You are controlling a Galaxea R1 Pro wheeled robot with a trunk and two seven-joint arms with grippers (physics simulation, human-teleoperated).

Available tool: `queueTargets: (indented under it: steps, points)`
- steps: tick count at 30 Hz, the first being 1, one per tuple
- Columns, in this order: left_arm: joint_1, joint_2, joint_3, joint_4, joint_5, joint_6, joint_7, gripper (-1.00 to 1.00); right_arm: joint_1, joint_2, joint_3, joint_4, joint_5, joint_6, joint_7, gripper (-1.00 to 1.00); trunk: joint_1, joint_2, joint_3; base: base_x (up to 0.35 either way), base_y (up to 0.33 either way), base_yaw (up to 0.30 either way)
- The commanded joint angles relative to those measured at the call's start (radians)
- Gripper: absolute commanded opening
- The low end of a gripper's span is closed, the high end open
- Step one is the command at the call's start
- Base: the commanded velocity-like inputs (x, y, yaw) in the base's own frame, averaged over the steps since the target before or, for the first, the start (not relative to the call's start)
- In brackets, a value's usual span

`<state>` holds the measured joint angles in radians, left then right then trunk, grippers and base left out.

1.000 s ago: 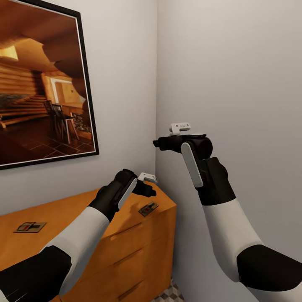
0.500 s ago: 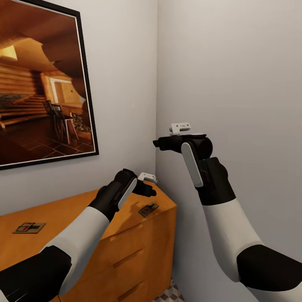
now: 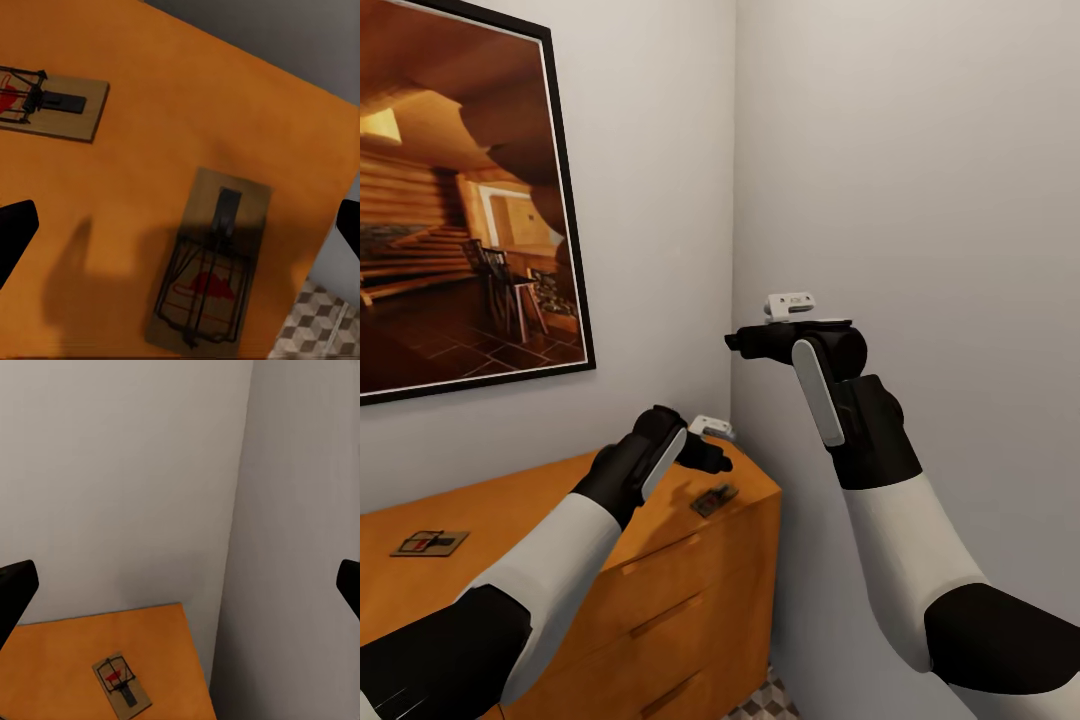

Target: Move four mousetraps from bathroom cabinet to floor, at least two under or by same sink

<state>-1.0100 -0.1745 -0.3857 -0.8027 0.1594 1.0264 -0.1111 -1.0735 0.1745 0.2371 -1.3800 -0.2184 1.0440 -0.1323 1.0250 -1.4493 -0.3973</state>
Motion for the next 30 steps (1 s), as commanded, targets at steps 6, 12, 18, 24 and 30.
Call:
queueTargets:
  steps: [6,12,18,24,30]
  points:
    - [-0.001,0.0,-0.001,0.043,0.003,0.003,0.001,1.0,-0.001,0.0,0.001,-0.001,-0.011,0.003,-0.01,1.0,0.0,-0.001,-0.001,0.0,0.0,0.0]
    - [-0.001,0.0,-0.001,0.078,0.002,0.002,0.001,1.0,-0.001,0.0,0.001,-0.001,-0.011,0.003,-0.01,1.0,0.0,-0.001,-0.001,0.0,0.0,0.0]
    - [-0.001,0.0,-0.001,0.088,0.002,0.001,0.001,1.0,-0.001,0.0,0.001,-0.001,-0.011,0.003,-0.008,1.0,0.0,-0.001,-0.001,0.0,0.0,0.0]
    - [-0.001,0.0,-0.001,0.091,0.002,0.002,0.001,1.0,-0.001,0.0,0.001,-0.001,-0.01,0.003,0.001,1.0,0.0,-0.001,-0.001,0.0,0.0,0.0]
    - [-0.001,0.0,-0.002,0.092,0.002,0.002,0.001,1.0,-0.001,0.0,0.001,-0.001,-0.01,0.003,0.008,1.0,0.0,-0.001,-0.001,0.0,0.0,0.0]
